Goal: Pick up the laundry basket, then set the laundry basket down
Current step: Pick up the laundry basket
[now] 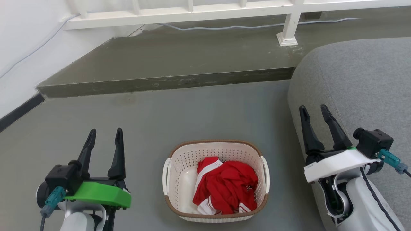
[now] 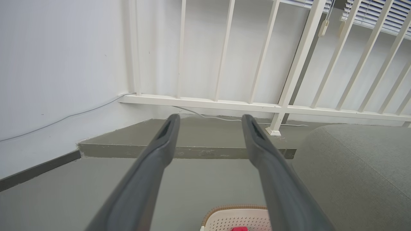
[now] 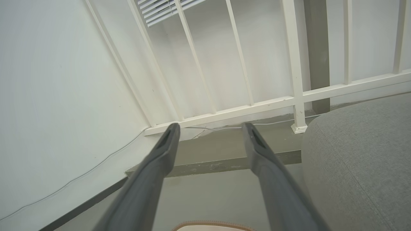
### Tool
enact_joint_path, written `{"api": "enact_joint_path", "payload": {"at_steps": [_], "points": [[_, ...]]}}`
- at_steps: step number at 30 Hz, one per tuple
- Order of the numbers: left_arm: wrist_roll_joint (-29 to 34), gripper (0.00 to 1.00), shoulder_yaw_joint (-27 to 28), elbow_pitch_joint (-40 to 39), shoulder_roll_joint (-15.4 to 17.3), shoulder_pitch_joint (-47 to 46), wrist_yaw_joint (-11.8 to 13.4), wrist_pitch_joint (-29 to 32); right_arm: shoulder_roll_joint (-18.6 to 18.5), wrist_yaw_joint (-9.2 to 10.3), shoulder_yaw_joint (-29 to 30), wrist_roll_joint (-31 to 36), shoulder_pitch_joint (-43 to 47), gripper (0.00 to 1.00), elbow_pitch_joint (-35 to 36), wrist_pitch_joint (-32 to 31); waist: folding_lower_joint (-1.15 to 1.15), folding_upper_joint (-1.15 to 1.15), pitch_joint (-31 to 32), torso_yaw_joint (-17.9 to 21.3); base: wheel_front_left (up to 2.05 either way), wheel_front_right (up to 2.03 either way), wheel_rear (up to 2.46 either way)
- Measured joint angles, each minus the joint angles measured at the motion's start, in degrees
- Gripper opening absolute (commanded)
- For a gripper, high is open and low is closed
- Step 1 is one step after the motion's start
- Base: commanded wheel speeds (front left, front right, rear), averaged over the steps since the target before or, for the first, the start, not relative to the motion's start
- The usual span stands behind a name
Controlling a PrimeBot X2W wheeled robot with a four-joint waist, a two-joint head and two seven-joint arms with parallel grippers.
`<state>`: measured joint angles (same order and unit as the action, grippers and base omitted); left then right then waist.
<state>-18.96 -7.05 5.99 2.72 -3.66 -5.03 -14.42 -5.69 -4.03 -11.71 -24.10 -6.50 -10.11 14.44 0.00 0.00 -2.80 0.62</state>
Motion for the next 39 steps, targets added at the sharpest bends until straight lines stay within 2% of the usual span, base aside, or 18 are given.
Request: {"api": "enact_joint_path", "payload": {"at_steps": [18, 39], "points": [[0.1, 1.0, 1.1, -0.5, -0.2, -0.1, -0.1, 0.0, 0.7, -0.53, 1.3, 1.7, 0.0, 1.0, -0.4, 0.0, 0.0, 0.0, -1.7, 0.2, 0.0, 0.0, 0.0], [0.0, 1.0, 0.2, 0.6, -0.3, -5.0, -1.0, 0.0, 1.3, -1.0, 3.6, 4.3, -2.8, 1.0, -0.9, 0.1, 0.0, 0.0, -12.1, 1.4, 0.0, 0.0, 0.0]]}}
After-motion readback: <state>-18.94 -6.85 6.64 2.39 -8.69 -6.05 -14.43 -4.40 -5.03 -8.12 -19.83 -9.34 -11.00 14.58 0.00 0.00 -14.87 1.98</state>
